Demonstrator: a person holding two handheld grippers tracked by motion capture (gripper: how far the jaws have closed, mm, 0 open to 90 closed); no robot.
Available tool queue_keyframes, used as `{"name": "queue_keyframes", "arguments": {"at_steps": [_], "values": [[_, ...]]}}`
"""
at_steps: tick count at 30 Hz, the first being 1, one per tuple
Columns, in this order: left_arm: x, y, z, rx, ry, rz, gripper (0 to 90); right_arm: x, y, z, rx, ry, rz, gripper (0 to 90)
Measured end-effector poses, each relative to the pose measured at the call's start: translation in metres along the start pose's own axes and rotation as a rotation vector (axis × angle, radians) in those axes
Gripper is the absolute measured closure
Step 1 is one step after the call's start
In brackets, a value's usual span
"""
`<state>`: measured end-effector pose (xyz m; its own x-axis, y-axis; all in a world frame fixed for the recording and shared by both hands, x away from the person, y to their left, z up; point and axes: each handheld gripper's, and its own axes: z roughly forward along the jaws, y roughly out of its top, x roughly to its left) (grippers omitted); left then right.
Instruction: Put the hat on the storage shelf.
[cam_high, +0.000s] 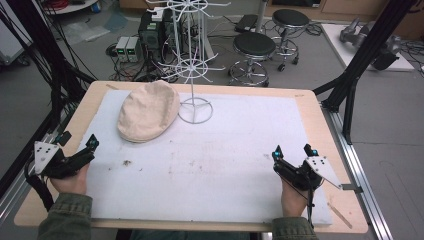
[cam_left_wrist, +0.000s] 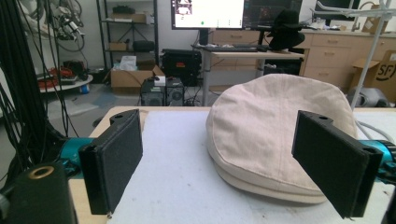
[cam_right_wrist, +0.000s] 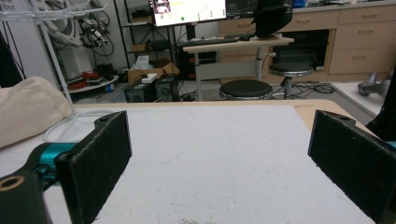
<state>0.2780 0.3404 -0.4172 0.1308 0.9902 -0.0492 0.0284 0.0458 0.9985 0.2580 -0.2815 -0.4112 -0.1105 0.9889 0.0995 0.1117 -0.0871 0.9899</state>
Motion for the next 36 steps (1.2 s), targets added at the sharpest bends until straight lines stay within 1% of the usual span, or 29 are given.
{"name": "queue_keyframes", "arguments": {"at_steps": [2, 3, 6, 10, 14, 16, 18, 22, 29, 33, 36], "values": [[0.001, 0.002, 0.001, -0.010, 0.001, -0.012, 16.6, 0.000, 0.000, 0.000, 0.001, -0.008, 0.001, 5.3], [0.001, 0.004, 0.001, -0.011, 0.003, -0.010, 16.6, -0.001, 0.000, 0.000, 0.002, -0.017, 0.007, 5.3], [0.000, 0.009, 0.001, -0.017, 0.001, -0.006, 16.6, -0.001, 0.000, 0.000, 0.003, -0.018, 0.006, 5.3], [0.000, 0.017, 0.002, -0.023, -0.006, -0.015, 16.6, 0.001, 0.000, 0.000, 0.002, -0.017, -0.013, 5.3], [-0.002, 0.020, 0.004, -0.013, -0.012, -0.011, 16.6, 0.002, -0.001, 0.001, 0.010, -0.010, -0.015, 5.3], [-0.004, 0.020, 0.006, -0.004, -0.020, -0.017, 16.5, 0.002, -0.001, 0.001, 0.012, -0.007, -0.017, 5.3], [-0.005, 0.019, 0.008, 0.005, -0.021, -0.011, 16.5, 0.002, -0.001, 0.002, 0.014, -0.009, -0.013, 5.3], [-0.007, 0.020, 0.013, 0.022, -0.017, 0.004, 16.5, 0.000, -0.001, 0.003, 0.019, -0.004, -0.002, 5.3], [-0.012, 0.033, 0.024, 0.019, -0.011, 0.028, 16.5, 0.002, -0.001, 0.003, 0.018, 0.010, -0.003, 5.3], [-0.012, 0.038, 0.033, 0.029, -0.008, 0.023, 16.5, 0.002, -0.002, 0.007, 0.027, 0.019, 0.015, 5.3], [-0.012, 0.040, 0.039, 0.030, -0.007, 0.025, 16.5, 0.001, -0.002, 0.008, 0.028, 0.019, 0.013, 5.3]]}}
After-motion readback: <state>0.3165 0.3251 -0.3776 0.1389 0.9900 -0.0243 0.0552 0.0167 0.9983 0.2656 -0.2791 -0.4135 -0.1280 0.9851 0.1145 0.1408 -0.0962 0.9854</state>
